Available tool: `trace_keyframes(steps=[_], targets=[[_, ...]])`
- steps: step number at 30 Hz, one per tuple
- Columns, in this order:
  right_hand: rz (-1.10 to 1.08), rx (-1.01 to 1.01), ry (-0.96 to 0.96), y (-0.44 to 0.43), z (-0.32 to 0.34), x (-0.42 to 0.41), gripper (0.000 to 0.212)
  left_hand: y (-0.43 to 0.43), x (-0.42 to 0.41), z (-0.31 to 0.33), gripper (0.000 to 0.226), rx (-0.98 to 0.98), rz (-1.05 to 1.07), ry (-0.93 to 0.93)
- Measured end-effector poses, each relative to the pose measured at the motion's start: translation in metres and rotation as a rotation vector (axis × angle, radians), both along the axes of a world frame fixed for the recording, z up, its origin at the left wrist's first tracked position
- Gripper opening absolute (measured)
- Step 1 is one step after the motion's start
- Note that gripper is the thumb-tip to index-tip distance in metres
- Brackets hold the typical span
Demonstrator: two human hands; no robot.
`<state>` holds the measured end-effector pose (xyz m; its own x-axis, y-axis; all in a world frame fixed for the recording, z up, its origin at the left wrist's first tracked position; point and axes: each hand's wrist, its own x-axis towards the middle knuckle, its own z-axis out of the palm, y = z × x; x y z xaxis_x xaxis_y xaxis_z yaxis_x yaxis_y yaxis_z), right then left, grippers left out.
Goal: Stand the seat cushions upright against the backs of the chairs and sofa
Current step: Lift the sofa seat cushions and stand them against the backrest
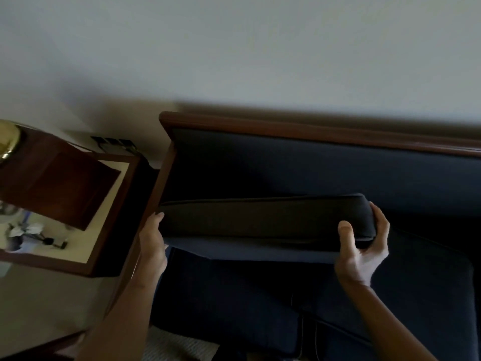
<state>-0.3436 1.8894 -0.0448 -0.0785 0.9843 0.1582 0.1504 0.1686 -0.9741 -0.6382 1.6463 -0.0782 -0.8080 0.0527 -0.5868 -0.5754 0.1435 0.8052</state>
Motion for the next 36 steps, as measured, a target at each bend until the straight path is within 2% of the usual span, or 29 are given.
trace_keyframes(steps=[2,3,8,13,15,19,22,27,33,36], targets=[[-0.016,-0.007,0.035,0.009,0.002,-0.014,0.049,0.003,-0.02,-0.005,0.08,-0.009,-0.045,0.033],[-0.034,-0.013,0.056,0.013,0.002,-0.021,0.047,0.007,-0.03,-0.006,0.083,-0.008,-0.067,0.062],[-0.138,-0.008,0.095,0.033,-0.002,-0.064,0.039,0.036,-0.078,0.007,0.046,-0.046,-0.145,0.225],[-0.184,-0.044,0.075,0.064,-0.011,-0.105,0.032,0.069,-0.129,0.022,0.062,-0.05,-0.171,0.353],[-0.196,-0.059,0.033,0.078,-0.019,-0.118,0.028,0.083,-0.143,0.025,0.064,-0.063,-0.179,0.385],[-0.219,-0.097,-0.059,0.102,-0.043,-0.139,0.027,0.114,-0.17,0.02,0.039,-0.065,-0.221,0.44],[-0.228,-0.144,-0.127,0.113,-0.062,-0.145,0.028,0.134,-0.183,0.004,0.033,-0.102,-0.276,0.404],[-0.225,-0.178,-0.235,0.133,-0.086,-0.169,0.035,0.149,-0.202,-0.033,0.036,-0.153,-0.305,0.367],[-0.157,-0.125,-0.432,0.146,-0.096,-0.184,0.044,0.162,-0.227,-0.044,0.039,-0.298,-0.518,0.472],[-0.105,-0.181,-0.531,0.146,-0.091,-0.182,0.05,0.163,-0.223,-0.043,0.059,-0.418,-0.587,0.573]])
